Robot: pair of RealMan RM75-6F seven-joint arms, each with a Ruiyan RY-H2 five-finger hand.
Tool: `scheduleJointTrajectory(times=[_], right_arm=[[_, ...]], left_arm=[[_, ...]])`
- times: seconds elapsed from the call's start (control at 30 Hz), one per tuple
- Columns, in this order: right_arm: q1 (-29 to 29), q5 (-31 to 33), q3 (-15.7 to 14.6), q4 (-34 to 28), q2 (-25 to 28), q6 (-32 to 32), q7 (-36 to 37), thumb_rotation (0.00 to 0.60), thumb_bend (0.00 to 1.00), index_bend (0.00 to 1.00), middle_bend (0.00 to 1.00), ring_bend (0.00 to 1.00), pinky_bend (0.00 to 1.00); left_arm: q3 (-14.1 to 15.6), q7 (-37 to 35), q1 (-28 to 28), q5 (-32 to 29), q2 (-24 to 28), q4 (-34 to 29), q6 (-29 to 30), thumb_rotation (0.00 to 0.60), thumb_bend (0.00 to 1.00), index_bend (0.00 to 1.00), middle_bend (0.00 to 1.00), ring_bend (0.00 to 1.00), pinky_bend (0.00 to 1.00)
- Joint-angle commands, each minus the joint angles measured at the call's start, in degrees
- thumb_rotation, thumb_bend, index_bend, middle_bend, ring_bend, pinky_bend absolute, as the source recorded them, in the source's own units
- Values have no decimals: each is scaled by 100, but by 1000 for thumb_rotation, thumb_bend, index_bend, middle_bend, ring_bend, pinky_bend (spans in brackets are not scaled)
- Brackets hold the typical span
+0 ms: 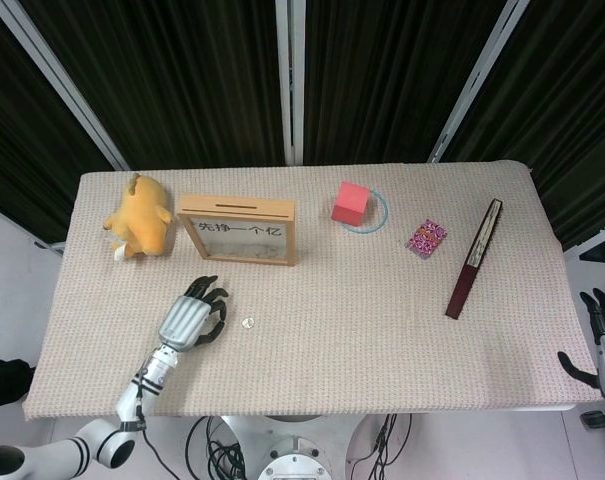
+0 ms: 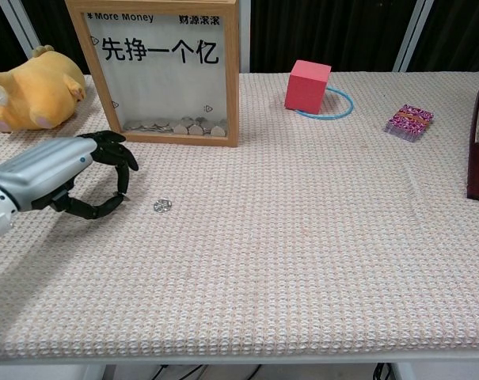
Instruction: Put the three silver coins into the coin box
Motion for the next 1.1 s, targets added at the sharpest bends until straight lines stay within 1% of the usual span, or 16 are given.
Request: scheduleJointTrajectory(times=[0.03,0.13,0.2,0.3,0.43,0.53,0.63,0.7,0.8,0.87,0.97,1.03,1.1], right_arm=[[-3,-6,3,-11,12,14,-1,600,176,0,0,0,0],[-2,-23,12,-28,36,36,-6,600,176,0,0,0,0],[4,-25,19,-36,46,39,-5,600,176,0,0,0,0],[24,-37,22,-43,44,19,-4,600,176,0,0,0,0],[50,-65,15,-51,22,0,-27,600,176,0,0,0,0],[58,-83,20,-70,21,16,-39,600,176,0,0,0,0],[59,-123,14,-110,39,48,-64,600,176,0,0,0,0],[51,-132,14,-132,48,76,-78,600,176,0,0,0,0],[38,-124,18,-152,50,99,-65,600,176,0,0,0,0],[28,-141,9,-156,42,120,-38,600,176,0,0,0,0],[16,-162,-5,-132,28,138,3,600,176,0,0,0,0],[17,-145,-4,-100,21,119,31,600,176,0,0,0,0],[17,-127,-1,-68,18,104,60,600,176,0,0,0,0]], left_arm=[[-36,-72,47,61,249,-446,194,600,416,598,276,72,118],[-51,105,137,192,656,-1042,508,600,416,598,276,72,118],[-93,200,225,225,1049,-1620,713,600,417,598,277,72,118],[-232,374,335,343,1614,-2360,1103,600,417,600,280,72,118],[-601,481,410,518,2189,-3071,1662,600,416,612,288,74,117],[-899,637,321,460,2492,-3385,1690,600,417,620,296,79,117],[-1231,852,92,419,2807,-3632,1514,600,416,621,296,78,118],[-1468,926,-131,293,2939,-3733,1275,600,416,622,296,79,120],[-1808,756,-487,-394,3025,-3985,620,600,416,624,296,79,121],[-2037,645,-765,-933,3024,-4029,136,600,417,624,296,79,123],[-2290,614,-1155,-1531,2877,-3791,-356,600,417,624,295,79,123],[-2403,686,-1409,-1884,2720,-3495,-611,600,416,624,295,79,123],[-2454,803,-1598,-2165,2581,-3223,-782,600,416,624,295,79,121]])
